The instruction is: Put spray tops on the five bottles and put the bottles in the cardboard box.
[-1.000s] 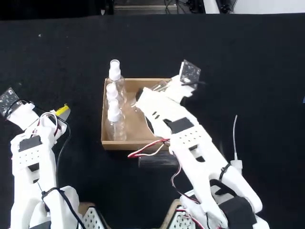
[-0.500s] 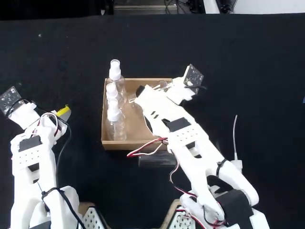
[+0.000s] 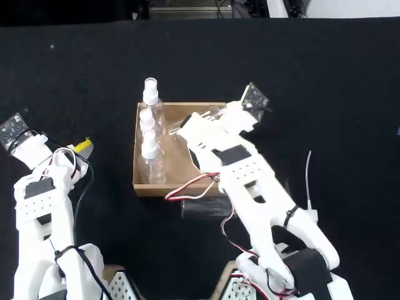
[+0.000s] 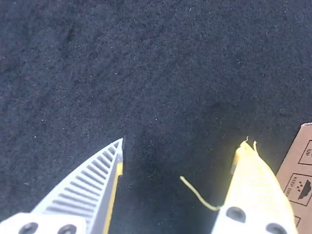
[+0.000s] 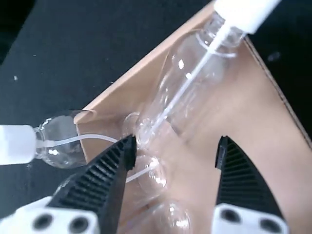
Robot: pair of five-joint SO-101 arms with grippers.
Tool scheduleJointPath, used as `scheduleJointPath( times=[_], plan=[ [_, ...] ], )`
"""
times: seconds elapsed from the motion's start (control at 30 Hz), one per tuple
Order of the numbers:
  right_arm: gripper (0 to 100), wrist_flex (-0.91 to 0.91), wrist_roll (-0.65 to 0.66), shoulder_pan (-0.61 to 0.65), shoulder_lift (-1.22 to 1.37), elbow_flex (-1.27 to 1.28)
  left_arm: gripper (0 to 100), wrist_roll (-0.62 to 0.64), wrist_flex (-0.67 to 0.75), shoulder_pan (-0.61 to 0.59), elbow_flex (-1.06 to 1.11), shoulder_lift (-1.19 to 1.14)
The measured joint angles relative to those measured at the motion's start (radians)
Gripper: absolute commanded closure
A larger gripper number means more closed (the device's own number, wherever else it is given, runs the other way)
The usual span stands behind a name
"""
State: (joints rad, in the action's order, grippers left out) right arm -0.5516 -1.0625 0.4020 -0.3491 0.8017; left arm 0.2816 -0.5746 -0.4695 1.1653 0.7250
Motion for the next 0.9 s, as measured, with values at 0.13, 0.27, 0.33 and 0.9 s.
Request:
scheduleJointPath(
  times=[0.13, 0.27, 0.33, 0.9],
  plan=[
    [75.0, -0.021, -0.048, 0.0, 0.02, -0.044, 66, 0.0, 0.0, 0.0, 0.0, 0.0],
    [75.0, 0.0, -0.077, 0.0, 0.109, -0.044, 66, 0.0, 0.0, 0.0, 0.0, 0.0],
    [75.0, 0.002, -0.08, 0.0, 0.126, -0.055, 66, 0.0, 0.0, 0.0, 0.0, 0.0],
    [75.0, 0.008, -0.137, 0.0, 0.133, -0.118, 66, 0.0, 0.0, 0.0, 0.0, 0.0]
  ],
)
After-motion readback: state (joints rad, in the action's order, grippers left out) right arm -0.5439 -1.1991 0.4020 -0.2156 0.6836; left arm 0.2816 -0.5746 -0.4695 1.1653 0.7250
